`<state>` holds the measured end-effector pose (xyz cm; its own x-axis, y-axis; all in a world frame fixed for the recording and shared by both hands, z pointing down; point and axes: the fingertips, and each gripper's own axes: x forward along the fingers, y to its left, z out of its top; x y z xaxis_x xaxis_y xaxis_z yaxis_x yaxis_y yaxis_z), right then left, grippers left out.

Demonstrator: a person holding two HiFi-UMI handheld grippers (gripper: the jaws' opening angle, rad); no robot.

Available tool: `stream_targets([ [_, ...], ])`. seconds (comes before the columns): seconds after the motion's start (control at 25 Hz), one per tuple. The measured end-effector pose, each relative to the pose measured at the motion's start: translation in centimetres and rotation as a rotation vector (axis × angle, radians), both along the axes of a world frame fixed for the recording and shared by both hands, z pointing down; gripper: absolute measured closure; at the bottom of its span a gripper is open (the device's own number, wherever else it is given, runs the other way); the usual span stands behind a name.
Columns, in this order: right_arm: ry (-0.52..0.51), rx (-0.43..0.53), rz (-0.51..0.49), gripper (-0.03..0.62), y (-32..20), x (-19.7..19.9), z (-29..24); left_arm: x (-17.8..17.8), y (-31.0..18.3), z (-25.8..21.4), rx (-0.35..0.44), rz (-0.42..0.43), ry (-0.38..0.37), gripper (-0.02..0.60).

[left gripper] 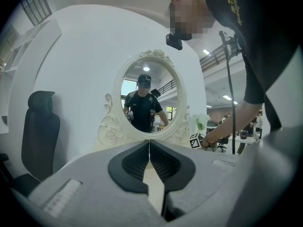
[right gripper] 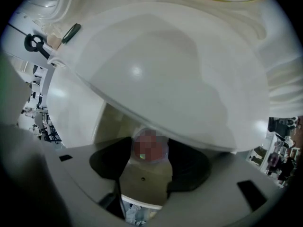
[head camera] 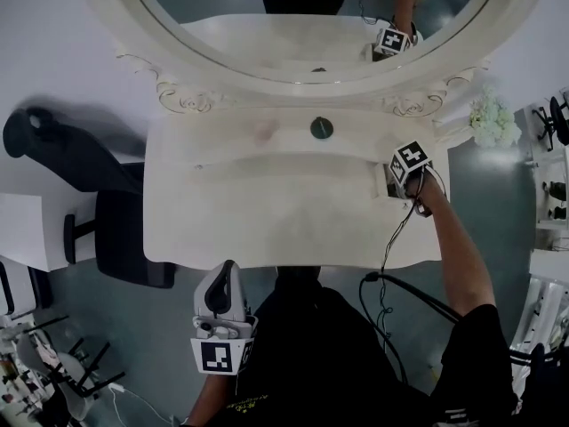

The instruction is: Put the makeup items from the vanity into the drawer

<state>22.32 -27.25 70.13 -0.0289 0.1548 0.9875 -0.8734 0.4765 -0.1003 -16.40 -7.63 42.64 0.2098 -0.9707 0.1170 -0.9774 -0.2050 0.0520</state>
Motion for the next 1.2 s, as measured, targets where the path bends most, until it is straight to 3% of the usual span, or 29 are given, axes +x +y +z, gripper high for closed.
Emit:
stream_targets([
  [0.2, -0.027, 0.007, 0.040, 0.332, -0.4, -0.2, -0.3, 0.0, 0.3, -0.2, 0.007, 0.006, 0.001, 0.560],
  [0.44, -0.158, 0.220, 0.082, 0.353, -1.4, -1.9, -5.2, -0.4, 0.5, -1.0, 0.022, 0.007, 0.000, 0.560],
  [0.56, -0.236, 0.325, 0.099, 0.353, -0.5, -2.8, -9.0, -0.2, 0.3, -2.1, 0.066, 0.013, 0.007, 0.560],
  [0.72, -0.332, 0.517, 0.076, 0.370, 0.8, -5.2, -15.3, 0.5, -0.1, -3.7, 0.136, 0.045, 0.013, 0.560],
  [0.88, -0.466, 0.790, 0.061, 0.416, 2.0, -8.8, -22.8, 1.1, 0.0, -4.1, 0.135, 0.059, 0.001, 0.560],
  [1.04, -0.580, 1.023, 0.051, 0.449, 3.9, -11.6, -28.9, 1.8, -0.3, -6.7, 0.236, 0.082, 0.009, 0.560],
  [1.2, -0.609, 1.198, 0.068, 0.505, 6.4, -12.6, -32.9, 1.9, 0.4, -7.2, 0.248, 0.087, -0.005, 0.560],
])
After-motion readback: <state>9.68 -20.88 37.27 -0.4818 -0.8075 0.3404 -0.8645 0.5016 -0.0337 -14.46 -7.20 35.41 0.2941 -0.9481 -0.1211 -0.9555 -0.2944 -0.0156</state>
